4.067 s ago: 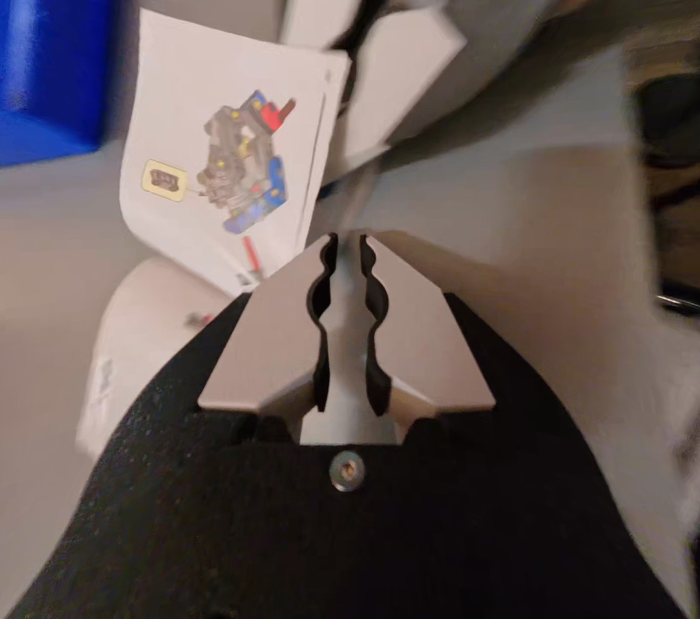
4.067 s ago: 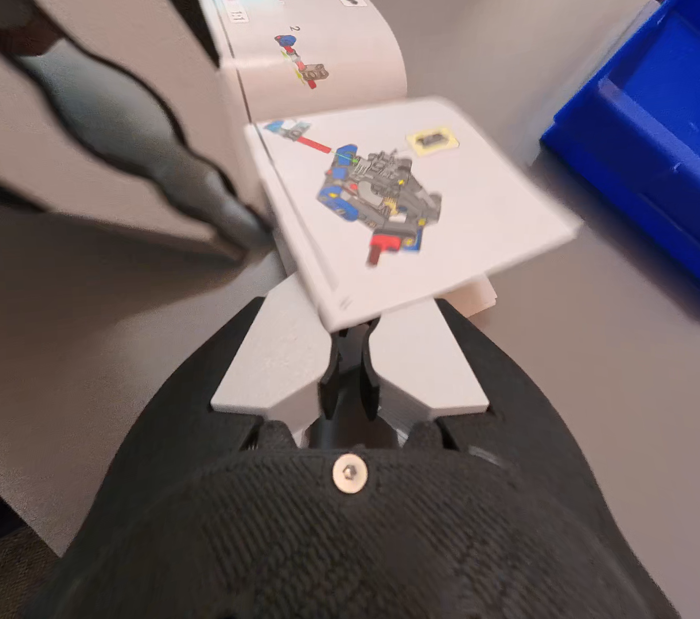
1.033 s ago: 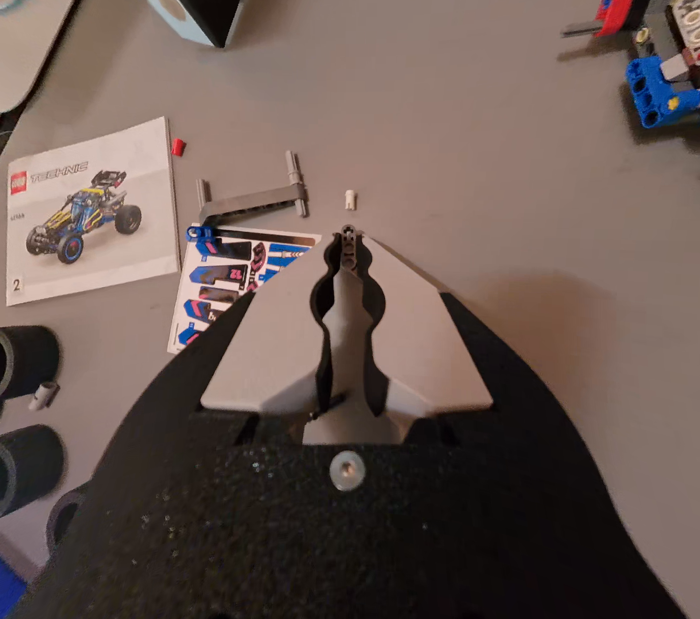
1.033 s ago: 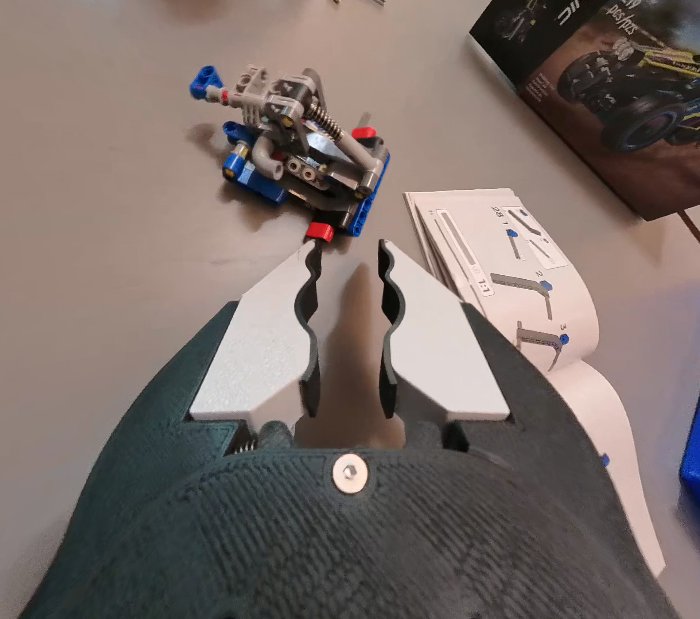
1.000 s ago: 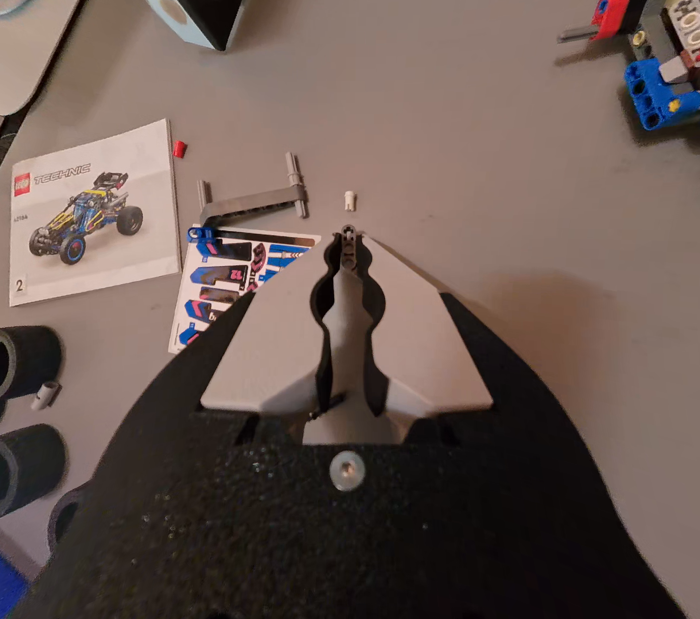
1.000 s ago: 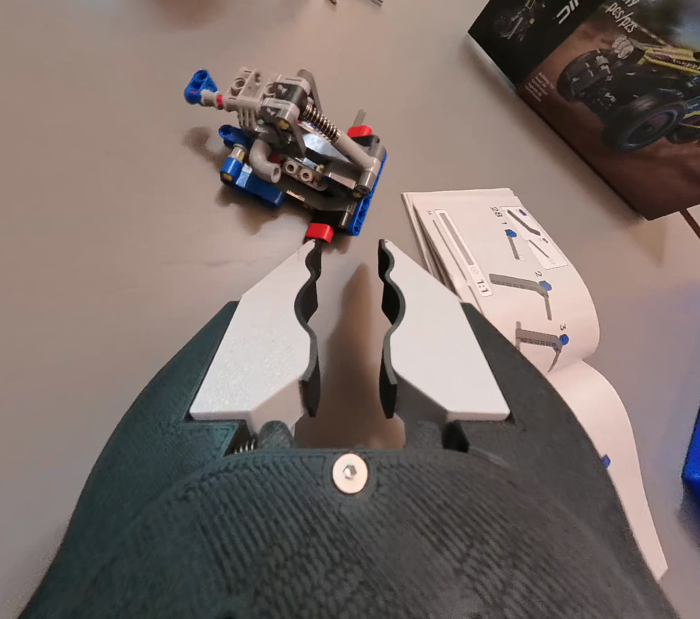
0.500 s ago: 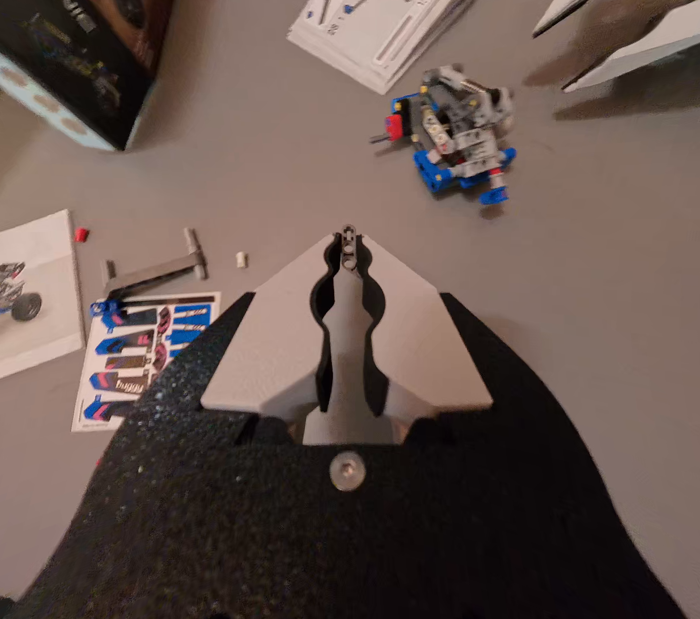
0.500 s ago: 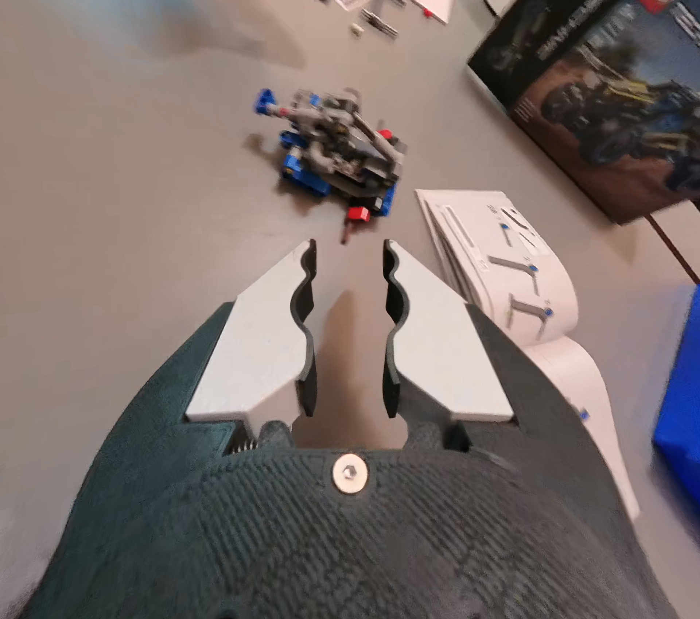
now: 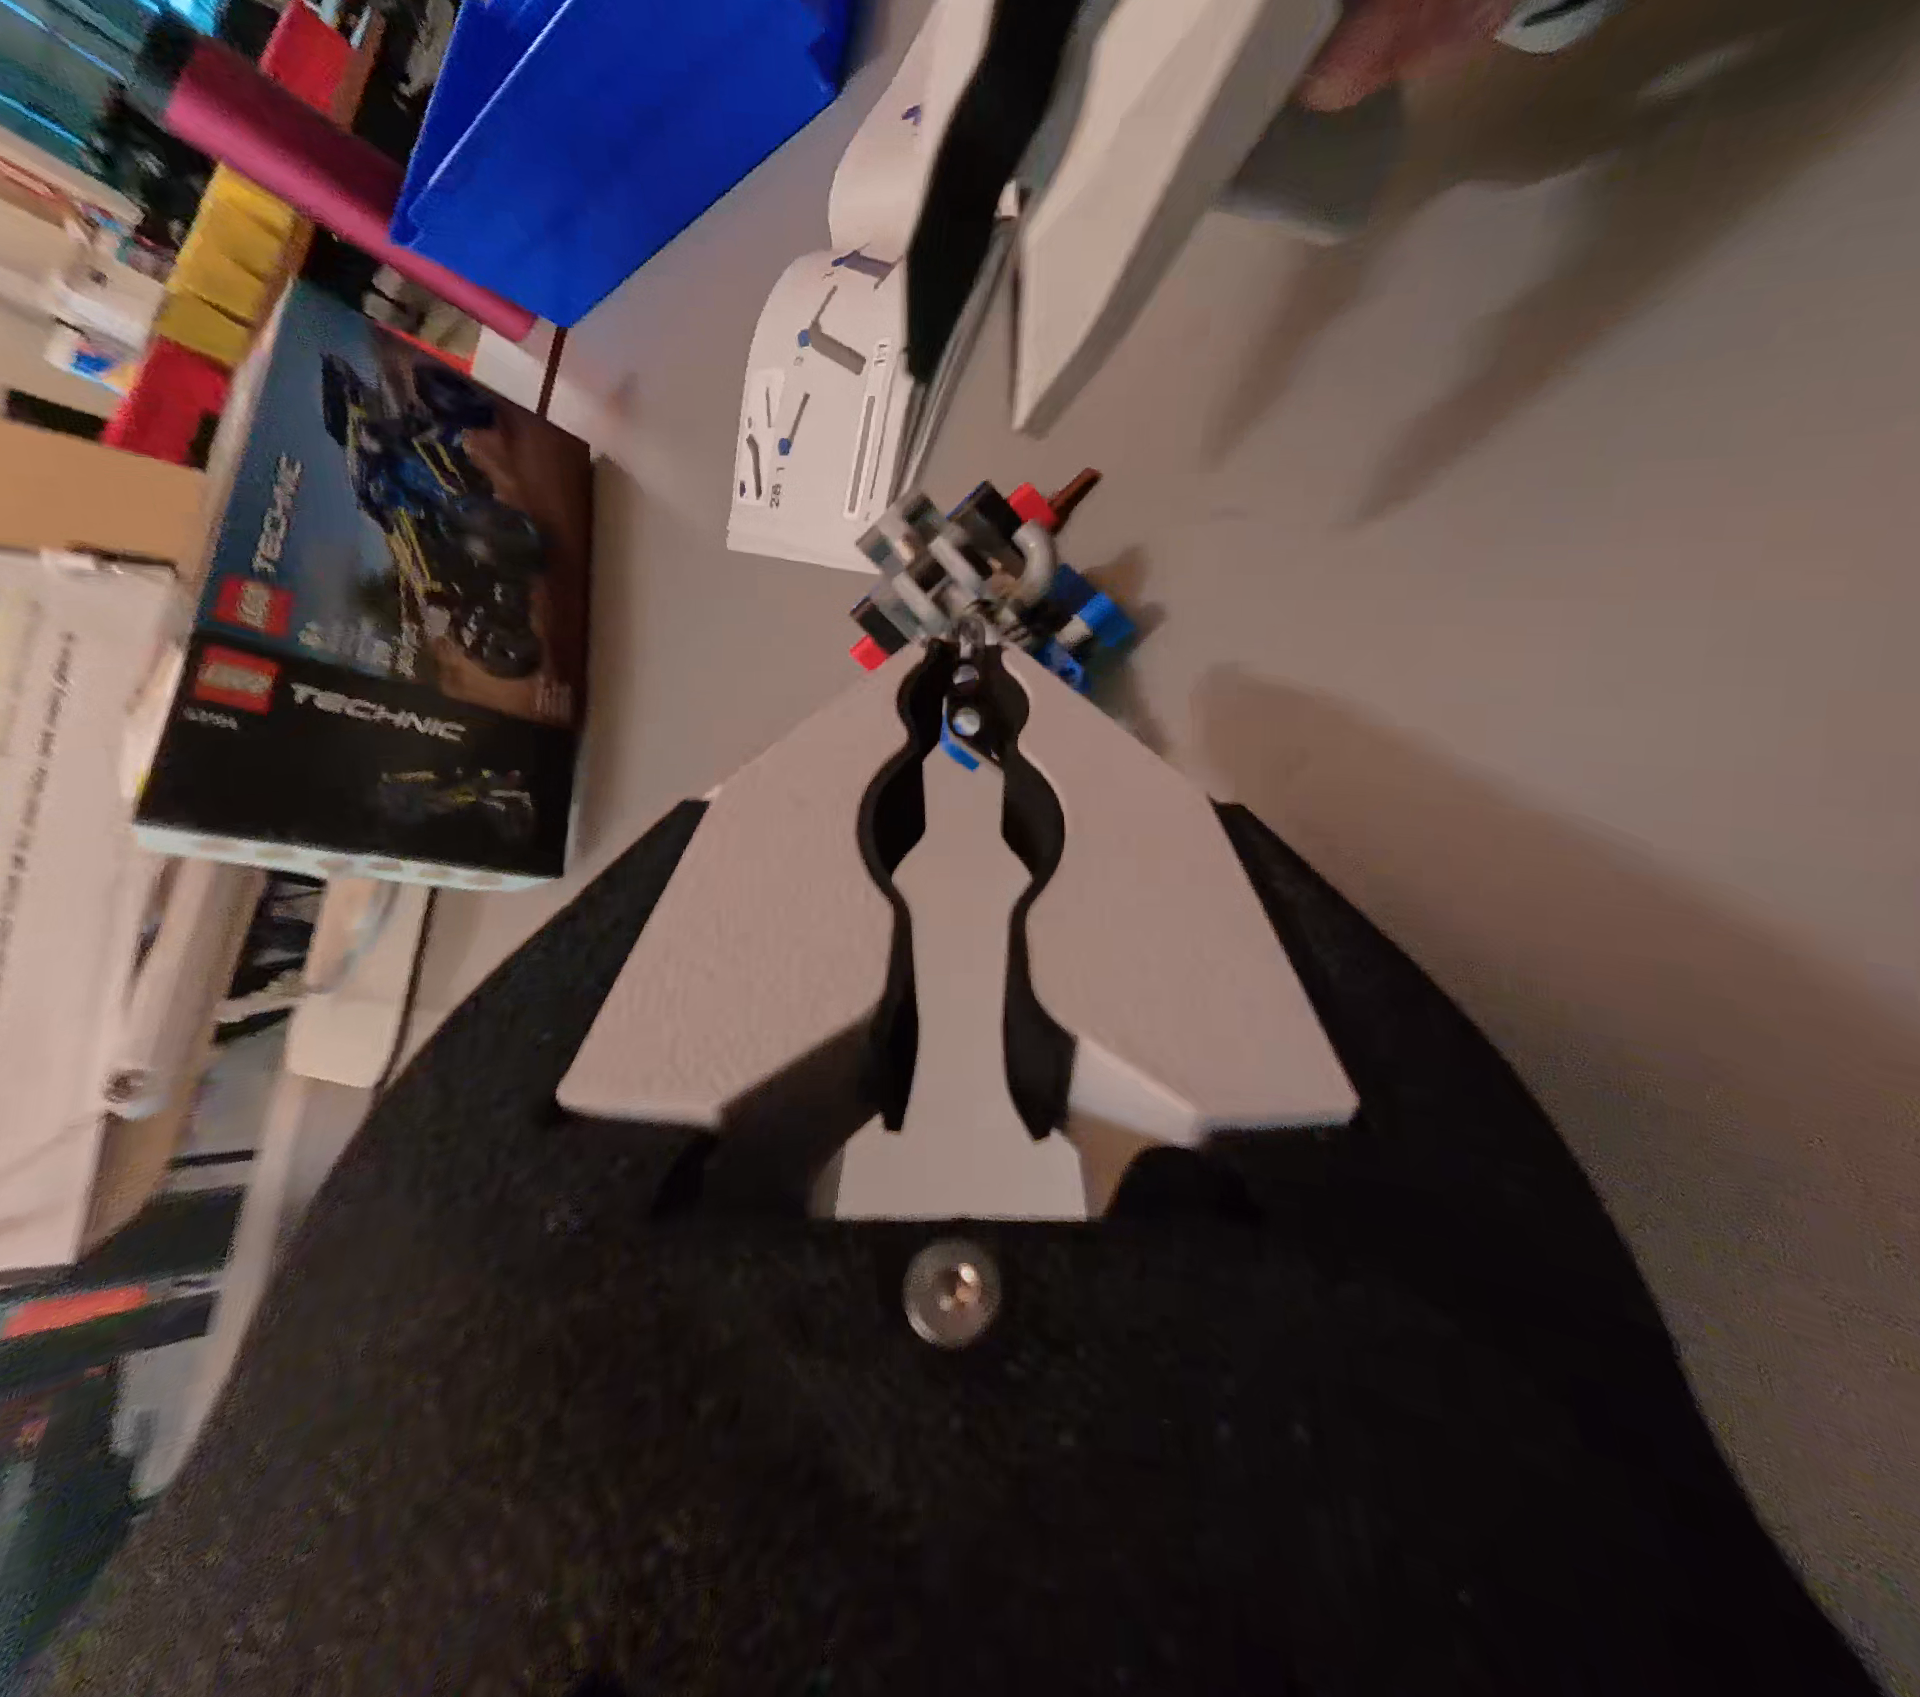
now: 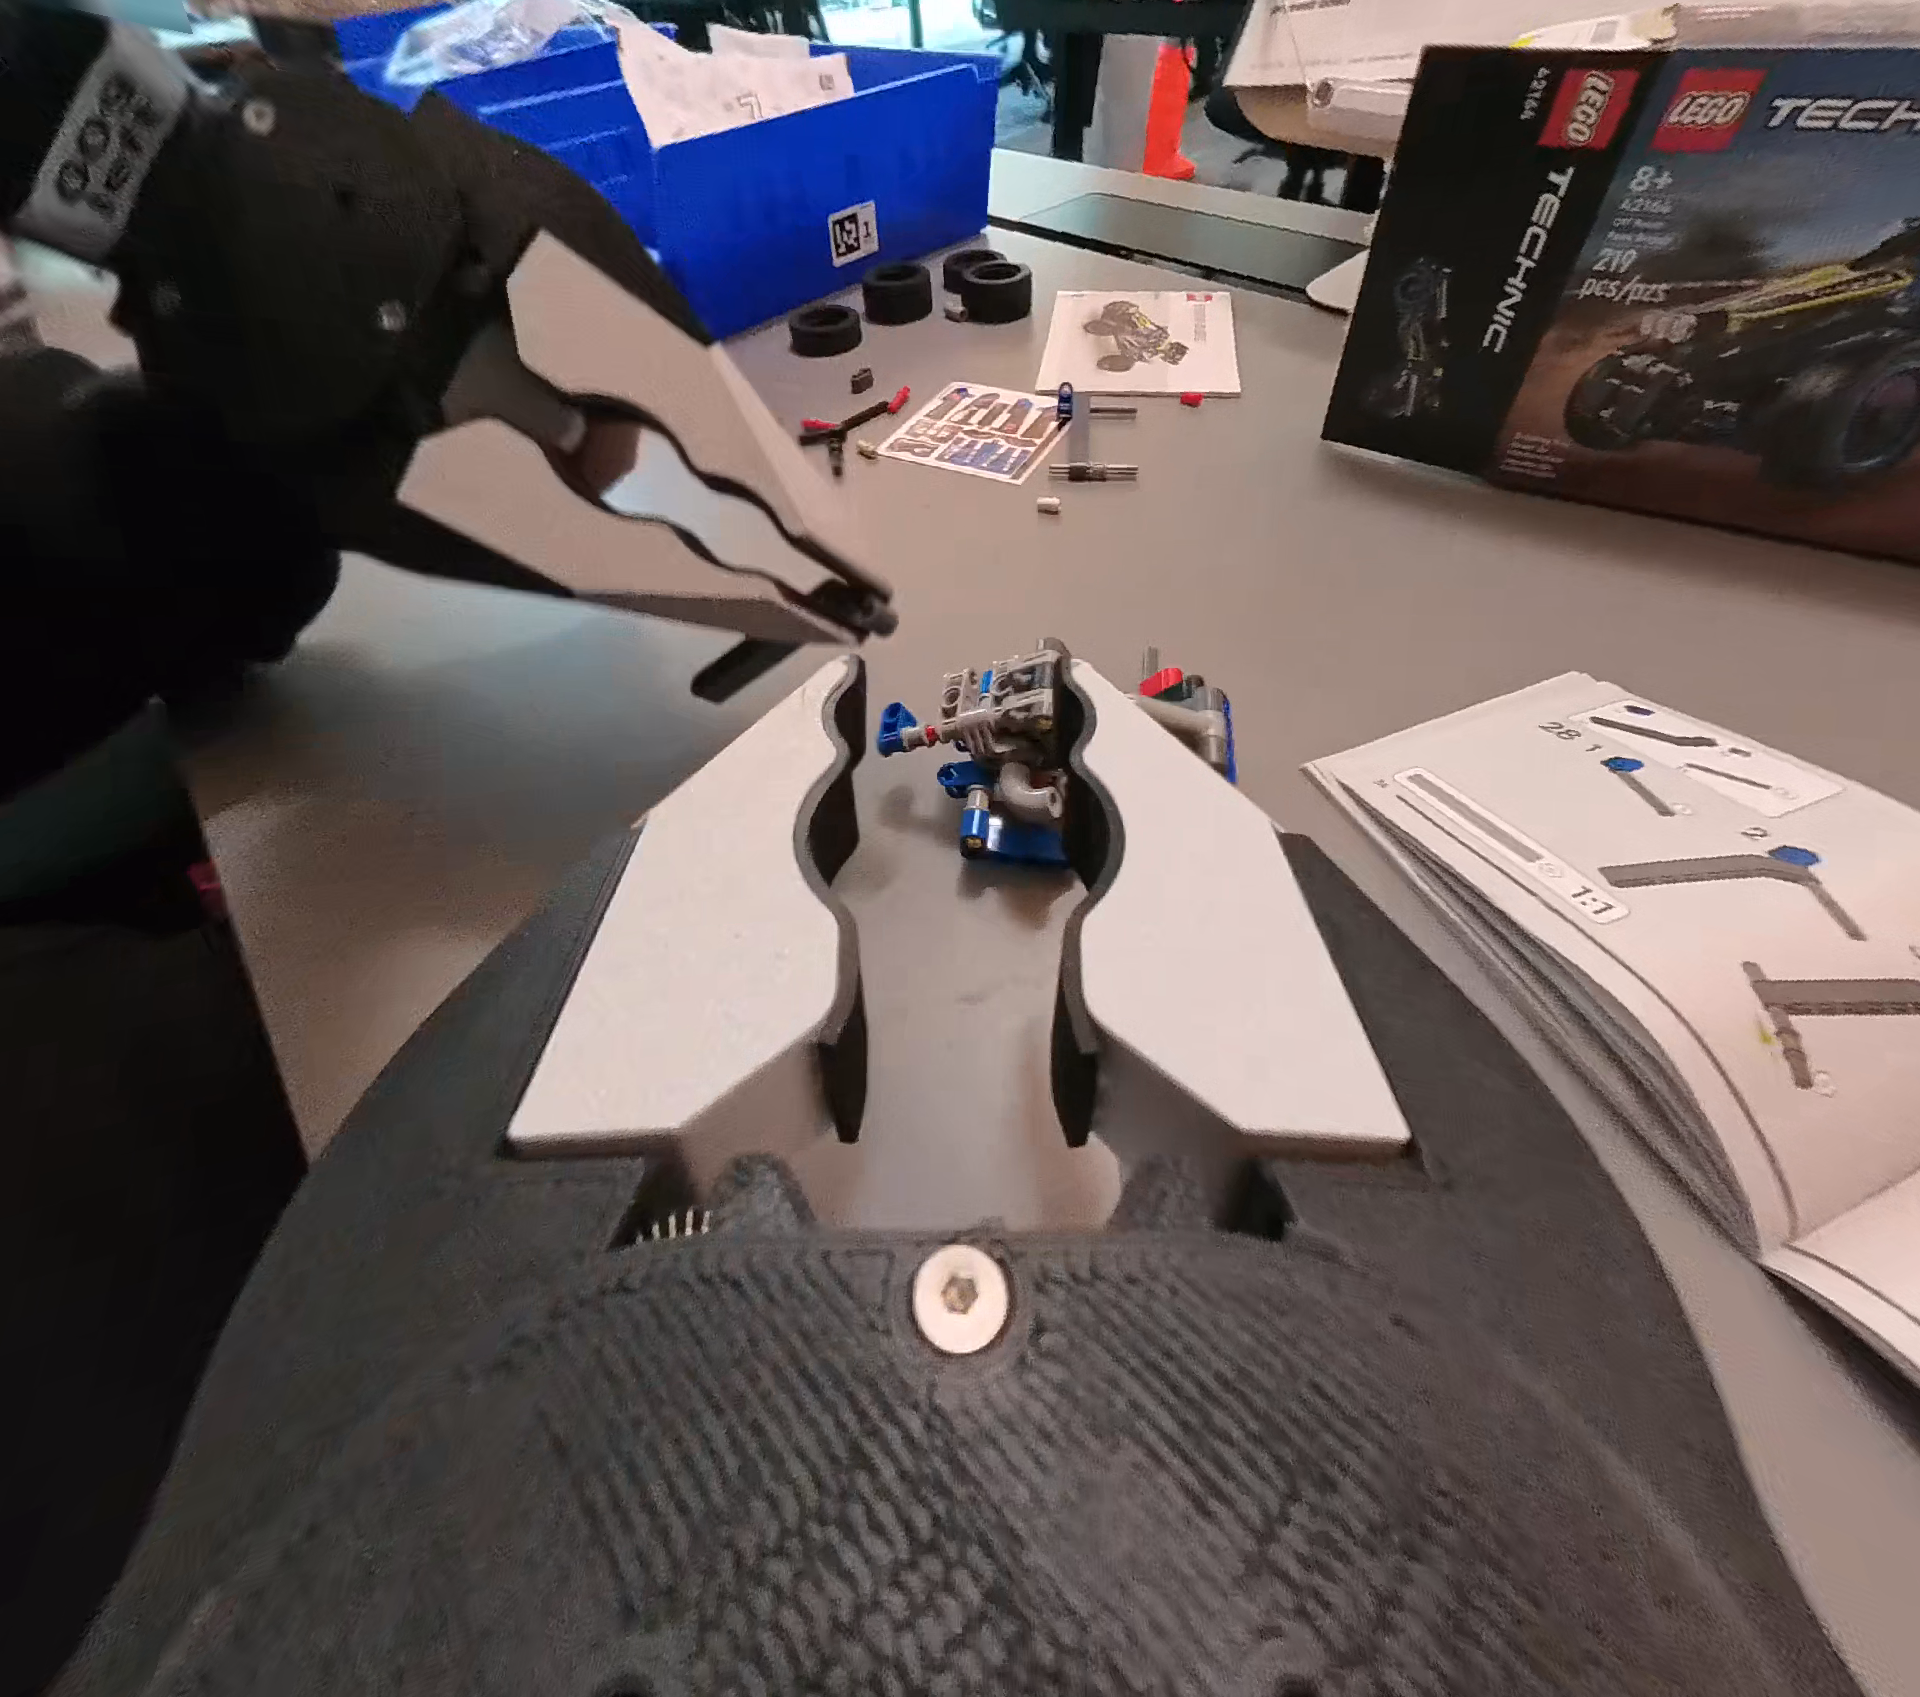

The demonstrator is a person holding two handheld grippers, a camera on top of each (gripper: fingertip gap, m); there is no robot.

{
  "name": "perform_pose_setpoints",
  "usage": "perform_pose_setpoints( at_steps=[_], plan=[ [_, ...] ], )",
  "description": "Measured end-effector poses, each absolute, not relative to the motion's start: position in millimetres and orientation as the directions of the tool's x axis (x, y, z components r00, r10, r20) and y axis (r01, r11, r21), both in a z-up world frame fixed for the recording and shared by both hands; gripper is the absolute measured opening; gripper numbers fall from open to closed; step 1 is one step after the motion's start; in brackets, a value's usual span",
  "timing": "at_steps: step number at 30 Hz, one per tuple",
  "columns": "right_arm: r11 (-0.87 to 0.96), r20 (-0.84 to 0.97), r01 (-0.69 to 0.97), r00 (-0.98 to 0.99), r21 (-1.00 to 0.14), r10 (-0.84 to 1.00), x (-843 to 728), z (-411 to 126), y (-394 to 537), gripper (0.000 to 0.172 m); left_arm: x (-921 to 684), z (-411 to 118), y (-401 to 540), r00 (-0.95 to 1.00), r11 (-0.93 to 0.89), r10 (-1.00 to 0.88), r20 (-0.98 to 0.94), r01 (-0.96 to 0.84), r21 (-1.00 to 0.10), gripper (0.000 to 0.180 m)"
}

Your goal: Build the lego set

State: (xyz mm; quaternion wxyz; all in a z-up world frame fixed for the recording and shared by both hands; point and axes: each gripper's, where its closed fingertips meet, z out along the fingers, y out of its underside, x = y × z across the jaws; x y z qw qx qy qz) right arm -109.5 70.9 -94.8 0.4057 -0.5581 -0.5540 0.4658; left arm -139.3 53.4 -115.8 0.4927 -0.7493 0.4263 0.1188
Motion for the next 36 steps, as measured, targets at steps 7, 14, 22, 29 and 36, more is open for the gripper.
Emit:
perform_pose_setpoints(
  at_steps=[7, 14, 22, 29, 36],
  plan=[
    [-0.091, -0.142, 0.314, -0.146, -0.945, 0.979, -111, -110, 46, 0.033, -111, -105, 46, 0.503, -0.005, -0.418, -0.756, -0.834, -0.552, 0.004],
    [-0.154, -0.229, 0.267, -0.279, -0.951, 0.933, -110, -99, 20, 0.02, -108, -98, 26, 0.422, 0.1, -0.363, -0.831, -0.869, -0.485, 0.004],
    [-0.15, -0.253, 0.253, -0.444, -0.956, 0.86, -110, -97, -5, 0.006, -107, -99, 6, 0.444, 0.164, -0.334, -0.831, -0.841, -0.515, 0.004],
    [-0.062, -0.195, 0.312, -0.415, -0.948, 0.889, -128, -110, 0, 0.006, -130, -117, 2, 0.478, 0.051, -0.326, -0.815, -0.852, -0.521, 0.012],
    [-0.053, -0.217, 0.38, -0.404, -0.923, 0.889, -147, -123, -7, 0.006, -154, -132, -3, 0.572, -0.104, -0.359, -0.737, -0.81, -0.578, 0.01]
  ],
)
